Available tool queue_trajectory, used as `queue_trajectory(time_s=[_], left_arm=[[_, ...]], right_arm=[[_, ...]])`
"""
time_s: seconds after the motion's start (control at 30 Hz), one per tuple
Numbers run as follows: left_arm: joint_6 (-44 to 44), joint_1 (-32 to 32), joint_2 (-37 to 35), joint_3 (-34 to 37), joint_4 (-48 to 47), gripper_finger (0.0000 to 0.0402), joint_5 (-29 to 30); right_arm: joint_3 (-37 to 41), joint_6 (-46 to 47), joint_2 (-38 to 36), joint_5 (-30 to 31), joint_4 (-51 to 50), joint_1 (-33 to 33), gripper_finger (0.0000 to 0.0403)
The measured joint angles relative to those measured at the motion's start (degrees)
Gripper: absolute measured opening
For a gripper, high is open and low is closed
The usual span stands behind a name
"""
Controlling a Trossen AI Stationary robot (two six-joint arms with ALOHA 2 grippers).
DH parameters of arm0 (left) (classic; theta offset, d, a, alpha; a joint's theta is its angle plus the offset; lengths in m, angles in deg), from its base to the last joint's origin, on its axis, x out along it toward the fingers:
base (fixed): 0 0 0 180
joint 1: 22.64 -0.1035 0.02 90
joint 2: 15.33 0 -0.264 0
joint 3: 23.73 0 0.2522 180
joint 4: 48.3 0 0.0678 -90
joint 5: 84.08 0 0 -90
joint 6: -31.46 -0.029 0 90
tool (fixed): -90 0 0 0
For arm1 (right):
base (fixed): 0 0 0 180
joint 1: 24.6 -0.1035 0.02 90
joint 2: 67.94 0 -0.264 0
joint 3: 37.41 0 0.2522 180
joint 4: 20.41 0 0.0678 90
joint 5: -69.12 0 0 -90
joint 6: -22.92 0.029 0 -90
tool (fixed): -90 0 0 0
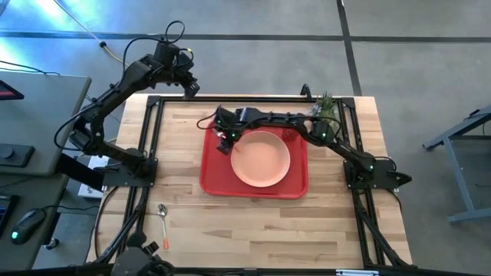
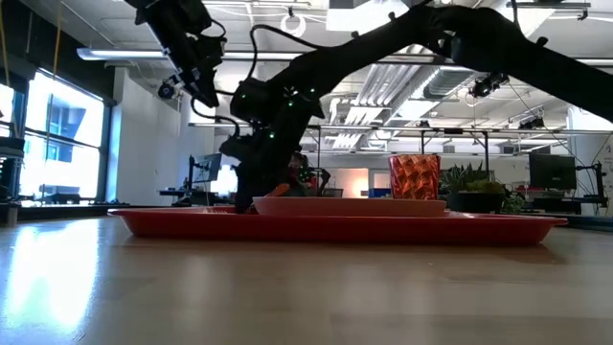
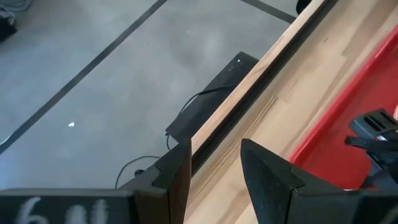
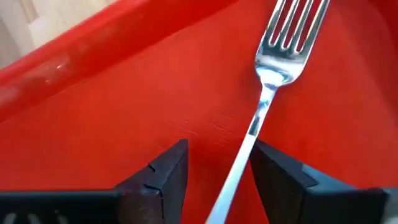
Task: Pick and place plate/cup/fork/spoon on tray
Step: Put the white orange fork on the left side of the light orange plate
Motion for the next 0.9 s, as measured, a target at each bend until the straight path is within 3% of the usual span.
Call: queue_trajectory(time_s=[0.13, 0.27, 0.33, 0.57, 0.73, 0.9], left_arm=[[0.96, -0.79, 0.00, 0.00, -0.39, 0.0131, -0.27], [-0.14, -1.19, 0.00, 0.00, -0.53, 0.0131, -1.88], [-1.25, -1.50, 0.00, 0.00, -0.63, 0.0131, -1.95], [0.49, -3.35, -0.34, 0.00, -2.50, 0.0131, -1.91], [2.36, -3.84, -1.28, 0.00, -3.51, 0.0131, -2.06], [2.99, -3.84, -1.70, 0.00, -3.60, 0.0131, -2.91]], right_arm=[[-3.20, -0.80, 0.62, 2.85, -2.38, 0.07, 0.0124], [-6.00, -0.59, 0.45, 3.97, -5.15, 0.64, 0.0033], [-7.50, -0.64, 0.22, 4.89, -6.21, 1.03, 0.0010], [-7.88, -0.37, -2.41, 4.96, -6.07, 2.95, 0.0004], [-7.82, 4.53, -2.59, -2.42, -6.76, 4.65, 0.0026], [-7.79, 4.21, -1.58, -3.67, -7.26, 4.16, 0.0072]])
